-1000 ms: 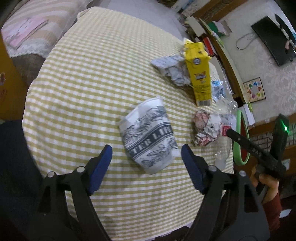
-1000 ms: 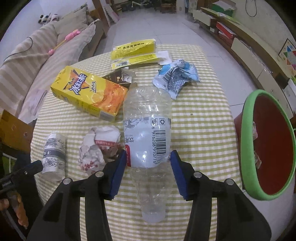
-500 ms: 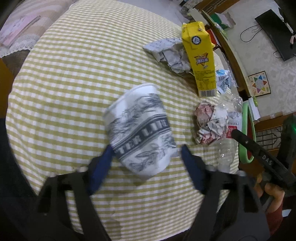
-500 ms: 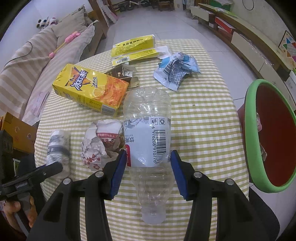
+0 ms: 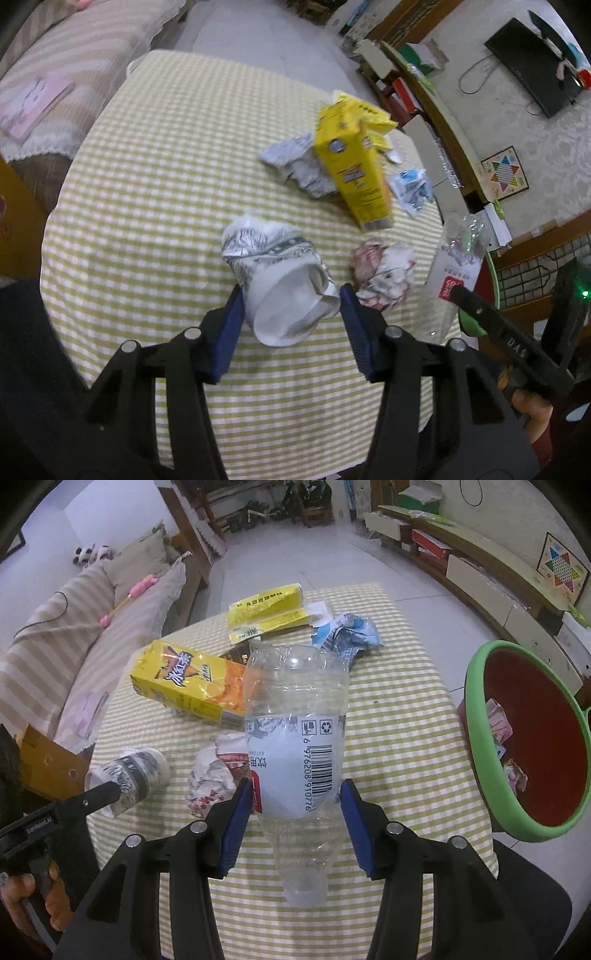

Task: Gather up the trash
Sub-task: 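Lift the paper cup and plastic bottle and carry them toward the bin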

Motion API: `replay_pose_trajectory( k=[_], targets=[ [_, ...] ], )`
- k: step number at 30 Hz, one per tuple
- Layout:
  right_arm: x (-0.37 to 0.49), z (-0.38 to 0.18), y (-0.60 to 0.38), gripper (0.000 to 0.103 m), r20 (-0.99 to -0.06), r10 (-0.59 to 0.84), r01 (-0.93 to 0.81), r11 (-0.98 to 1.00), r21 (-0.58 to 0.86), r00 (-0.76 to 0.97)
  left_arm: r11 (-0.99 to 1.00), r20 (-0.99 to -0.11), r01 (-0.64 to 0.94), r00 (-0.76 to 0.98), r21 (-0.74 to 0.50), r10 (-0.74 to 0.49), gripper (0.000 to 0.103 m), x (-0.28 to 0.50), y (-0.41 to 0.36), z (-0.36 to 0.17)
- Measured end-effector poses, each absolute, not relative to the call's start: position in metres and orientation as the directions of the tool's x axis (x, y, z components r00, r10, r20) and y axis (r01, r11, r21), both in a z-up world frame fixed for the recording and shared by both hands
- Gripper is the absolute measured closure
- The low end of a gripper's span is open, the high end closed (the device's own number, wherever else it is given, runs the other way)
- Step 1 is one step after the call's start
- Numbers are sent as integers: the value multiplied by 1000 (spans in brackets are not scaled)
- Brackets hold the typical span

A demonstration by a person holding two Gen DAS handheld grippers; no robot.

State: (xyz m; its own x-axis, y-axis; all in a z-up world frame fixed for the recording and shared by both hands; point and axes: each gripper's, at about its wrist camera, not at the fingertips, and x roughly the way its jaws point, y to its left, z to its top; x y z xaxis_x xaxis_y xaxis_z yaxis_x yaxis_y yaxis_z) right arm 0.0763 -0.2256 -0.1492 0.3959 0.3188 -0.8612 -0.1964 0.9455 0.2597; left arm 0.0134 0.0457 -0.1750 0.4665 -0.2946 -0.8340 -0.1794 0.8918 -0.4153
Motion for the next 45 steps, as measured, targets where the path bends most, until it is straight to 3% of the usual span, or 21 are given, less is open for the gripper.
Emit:
replay_pose_trajectory(
  k=[2, 45],
  targets=[
    [74, -147, -227, 55, -858, 322, -194, 945, 264, 400, 891, -828, -168, 472, -423, -304, 60, 14, 41, -169],
    [49, -113, -299, 55, -780, 357, -90, 927, 365, 514, 943, -783, 45, 544, -329, -300, 60, 33, -60, -103]
  ],
)
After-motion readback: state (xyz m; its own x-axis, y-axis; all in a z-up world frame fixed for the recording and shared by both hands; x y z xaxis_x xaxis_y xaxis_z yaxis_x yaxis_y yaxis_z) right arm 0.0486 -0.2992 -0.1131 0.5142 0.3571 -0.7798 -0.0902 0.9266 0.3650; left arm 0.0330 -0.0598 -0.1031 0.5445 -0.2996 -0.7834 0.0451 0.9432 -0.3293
